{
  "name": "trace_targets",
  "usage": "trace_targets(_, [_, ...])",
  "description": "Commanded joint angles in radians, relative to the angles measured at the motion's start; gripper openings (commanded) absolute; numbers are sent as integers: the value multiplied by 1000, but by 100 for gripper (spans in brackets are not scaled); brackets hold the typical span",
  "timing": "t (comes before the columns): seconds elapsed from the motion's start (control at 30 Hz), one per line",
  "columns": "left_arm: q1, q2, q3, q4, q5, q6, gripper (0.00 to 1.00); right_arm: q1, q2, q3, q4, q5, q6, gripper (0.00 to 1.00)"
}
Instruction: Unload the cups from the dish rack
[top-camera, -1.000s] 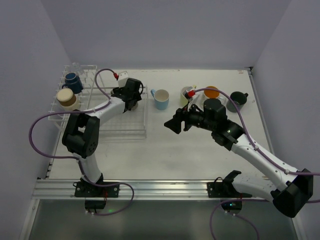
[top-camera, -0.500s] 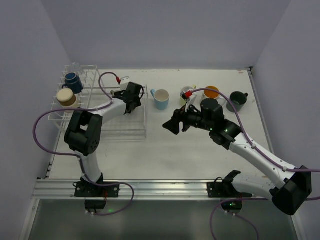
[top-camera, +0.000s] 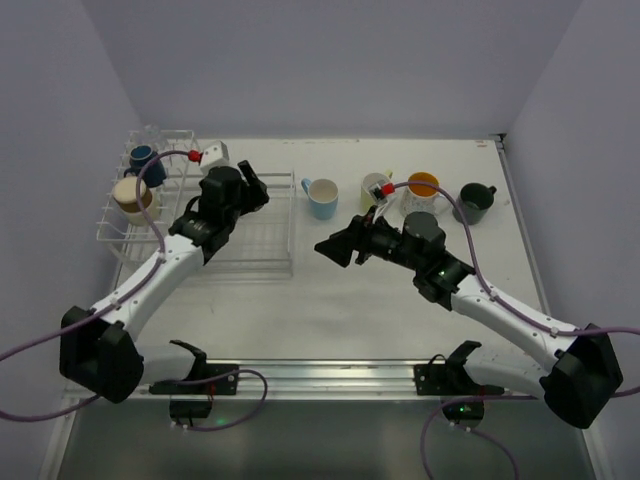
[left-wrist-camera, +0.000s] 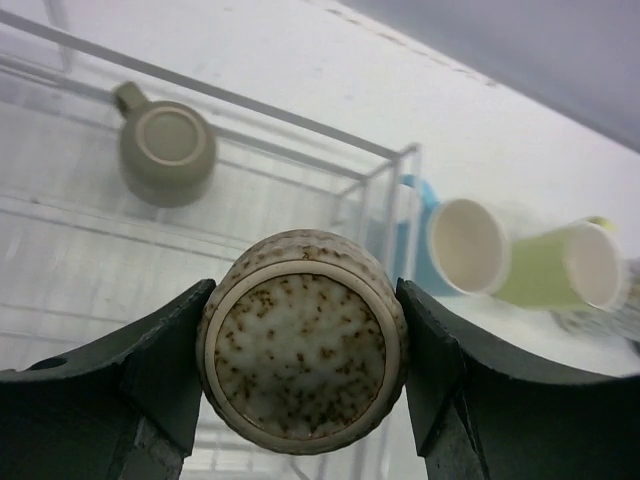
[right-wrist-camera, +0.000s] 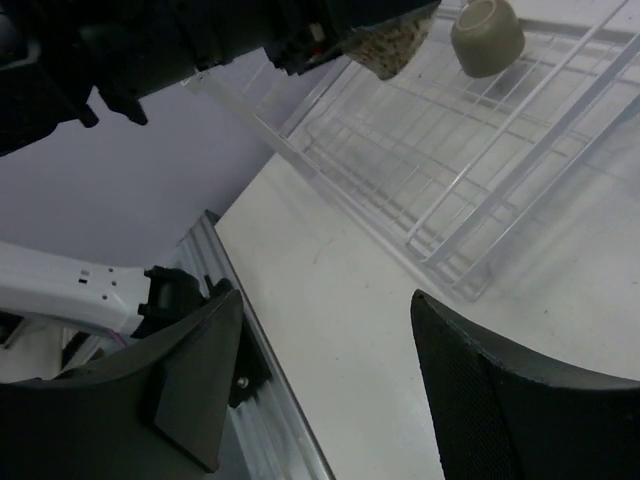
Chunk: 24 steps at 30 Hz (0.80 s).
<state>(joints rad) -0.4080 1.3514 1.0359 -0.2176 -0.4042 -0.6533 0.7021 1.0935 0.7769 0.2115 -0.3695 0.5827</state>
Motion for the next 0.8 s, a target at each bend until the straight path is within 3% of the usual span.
trace_targets(0.0, [6,-156,-71,96,271,-109,45,16,-1,-74,352,-26,178,69])
trace_targets(0.1, [5,-274,-167,194,516,-265,45,42,8,-93,440,-40,160,62])
trace_targets(0.2, [-8,-366,-282,338,645,-425,44,80,23,-65,447,-51,112,56])
trace_targets(0.37, [-35,-445,-330,408,696,-580,40,122,86,8,420,-45,34,58])
trace_targets(0.5, [-58,-474,-321,414,719,-603,40,138,120,15,431,-26,28,64])
trace_targets(0.77, [-127,-500,-352,440,726,-651,40,189,137,85,376,-16,-41,63])
